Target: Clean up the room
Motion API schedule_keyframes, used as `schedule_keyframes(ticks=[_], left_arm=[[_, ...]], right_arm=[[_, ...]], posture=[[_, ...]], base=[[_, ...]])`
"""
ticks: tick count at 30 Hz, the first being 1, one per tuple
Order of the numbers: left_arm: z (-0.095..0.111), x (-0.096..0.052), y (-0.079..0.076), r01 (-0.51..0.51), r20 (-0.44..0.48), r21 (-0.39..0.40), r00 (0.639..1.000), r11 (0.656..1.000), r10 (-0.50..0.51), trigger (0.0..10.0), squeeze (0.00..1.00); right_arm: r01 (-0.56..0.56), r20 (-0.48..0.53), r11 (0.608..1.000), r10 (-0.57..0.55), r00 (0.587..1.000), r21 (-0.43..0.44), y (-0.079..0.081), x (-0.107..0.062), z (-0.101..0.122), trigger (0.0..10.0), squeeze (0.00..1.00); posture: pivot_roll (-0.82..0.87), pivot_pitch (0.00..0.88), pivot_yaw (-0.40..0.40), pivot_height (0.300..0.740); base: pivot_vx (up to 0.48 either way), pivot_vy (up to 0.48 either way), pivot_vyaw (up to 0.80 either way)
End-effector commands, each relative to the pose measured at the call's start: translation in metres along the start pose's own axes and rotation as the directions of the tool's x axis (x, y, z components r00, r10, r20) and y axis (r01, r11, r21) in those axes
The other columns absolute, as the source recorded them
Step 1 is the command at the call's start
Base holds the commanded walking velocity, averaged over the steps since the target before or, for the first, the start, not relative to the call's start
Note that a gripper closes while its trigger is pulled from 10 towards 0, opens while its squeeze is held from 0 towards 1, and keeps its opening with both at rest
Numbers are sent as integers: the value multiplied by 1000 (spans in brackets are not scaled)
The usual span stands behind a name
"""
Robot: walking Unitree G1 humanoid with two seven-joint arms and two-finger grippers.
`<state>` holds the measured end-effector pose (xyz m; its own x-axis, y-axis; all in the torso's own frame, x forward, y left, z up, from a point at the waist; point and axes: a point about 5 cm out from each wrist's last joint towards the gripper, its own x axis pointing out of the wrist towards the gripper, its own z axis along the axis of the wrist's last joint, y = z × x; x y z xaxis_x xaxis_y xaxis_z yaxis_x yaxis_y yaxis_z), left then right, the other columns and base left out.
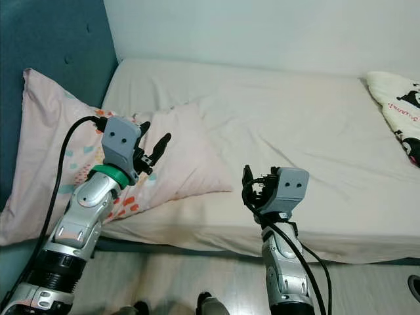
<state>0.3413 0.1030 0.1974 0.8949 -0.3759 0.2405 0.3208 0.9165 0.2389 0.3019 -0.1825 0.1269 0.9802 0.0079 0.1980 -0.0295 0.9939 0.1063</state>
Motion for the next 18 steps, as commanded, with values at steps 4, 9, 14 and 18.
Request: schedule_keyframes(ticks=[4,9,14,18], left_arm=[[-6,-2,-4,12,-12,2,1000,1000,-12,10000,0],[-6,-2,-5,17,-9,7,1000,1000,-17,10000,0],[-5,-1,-5,23,-8,8,1000,1000,-23,10000,0],[-6,-1,-6,26,-8,13,1000,1000,-26,10000,0]], right_arm=[[6,-19,1000,-6,1000,-11,-5,-3,-4,10000,0],[5,-19,1000,-5,1000,-10,-6,-3,-4,10000,0],[4,-22,1000,-4,1000,-10,-6,-3,-5,10000,0],[4,-23,1000,-4,1000,-10,-6,-3,-5,10000,0]], posture=[[-121,101,-7,740],[-122,100,-8,740],[-122,100,-8,740],[-122,100,-8,740]], base=[[0,0,0],[0,0,0],[0,0,0],[0,0,0]])
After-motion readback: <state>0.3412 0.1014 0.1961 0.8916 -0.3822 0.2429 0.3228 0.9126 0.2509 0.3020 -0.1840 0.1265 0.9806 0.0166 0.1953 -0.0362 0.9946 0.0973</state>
